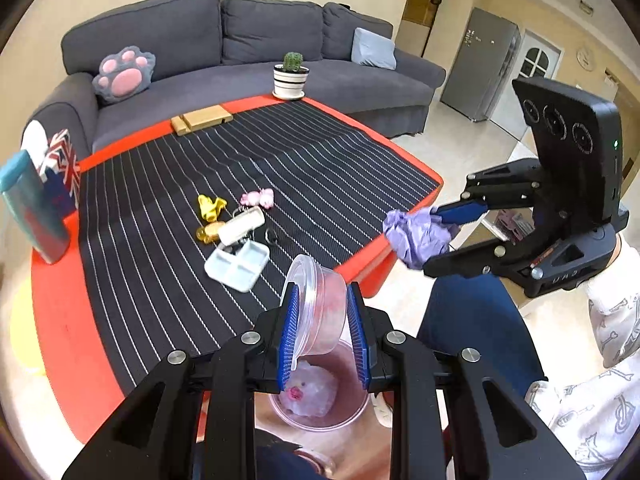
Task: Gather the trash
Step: 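Drop the purple paper into the bin with the right gripper while the left carries the cup over, then open the left gripper to drop the clear cup into the bin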
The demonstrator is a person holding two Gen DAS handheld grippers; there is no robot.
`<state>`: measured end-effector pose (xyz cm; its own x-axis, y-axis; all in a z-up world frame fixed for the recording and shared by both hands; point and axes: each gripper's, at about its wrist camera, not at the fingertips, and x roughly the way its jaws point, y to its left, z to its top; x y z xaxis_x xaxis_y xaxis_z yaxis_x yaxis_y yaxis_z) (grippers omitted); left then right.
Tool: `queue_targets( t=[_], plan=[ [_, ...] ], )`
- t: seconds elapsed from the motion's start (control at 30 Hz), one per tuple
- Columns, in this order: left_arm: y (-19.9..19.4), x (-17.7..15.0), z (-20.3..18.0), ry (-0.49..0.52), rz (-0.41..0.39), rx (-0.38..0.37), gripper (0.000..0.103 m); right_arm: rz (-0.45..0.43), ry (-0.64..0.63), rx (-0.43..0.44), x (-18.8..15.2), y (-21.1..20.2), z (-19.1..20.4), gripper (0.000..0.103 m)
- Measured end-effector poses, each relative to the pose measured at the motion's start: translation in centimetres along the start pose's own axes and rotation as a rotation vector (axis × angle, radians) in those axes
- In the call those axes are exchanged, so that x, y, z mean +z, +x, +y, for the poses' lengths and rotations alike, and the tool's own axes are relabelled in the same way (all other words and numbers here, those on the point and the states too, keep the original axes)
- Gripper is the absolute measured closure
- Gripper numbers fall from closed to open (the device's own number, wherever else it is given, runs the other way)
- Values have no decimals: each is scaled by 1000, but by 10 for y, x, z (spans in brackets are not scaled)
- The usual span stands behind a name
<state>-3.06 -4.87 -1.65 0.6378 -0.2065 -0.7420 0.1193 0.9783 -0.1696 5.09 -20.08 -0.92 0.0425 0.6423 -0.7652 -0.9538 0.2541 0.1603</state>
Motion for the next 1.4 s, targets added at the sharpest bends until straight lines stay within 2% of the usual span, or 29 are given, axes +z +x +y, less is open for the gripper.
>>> queue_targets(
  t=[0.13,0.2,0.23,0.3,0.33,0.4,0.43,0.63,1.4],
  plan=[
    [-3,-5,-2,-8,-2,-7,79,13,6,27,-8,6,5,66],
    [-4,-6,-3,-10,0,-9,79,19,3,42,-9,9,8,63],
    [-4,-7,-3,-11,1,-9,79,22,-4,39,-9,10,10,57],
    [-4,-7,-3,-12,-1,-8,79,27,-12,36,-9,12,12,39],
    [-5,-7,-3,-12,-1,-9,79,25,-11,31,-9,12,12,24],
    [-5,-7,-3,-12,0,-7,79,19,-2,23,-8,11,10,12],
    [-5,-7,-3,-12,1,-8,79,17,3,15,-8,11,9,10],
    [-5,-9,-3,-9,6,-7,79,22,27,-27,-9,12,3,7],
    [5,-6,-18,23,30,-29,78,-15,87,-78,-17,-8,-16,6]
  ],
)
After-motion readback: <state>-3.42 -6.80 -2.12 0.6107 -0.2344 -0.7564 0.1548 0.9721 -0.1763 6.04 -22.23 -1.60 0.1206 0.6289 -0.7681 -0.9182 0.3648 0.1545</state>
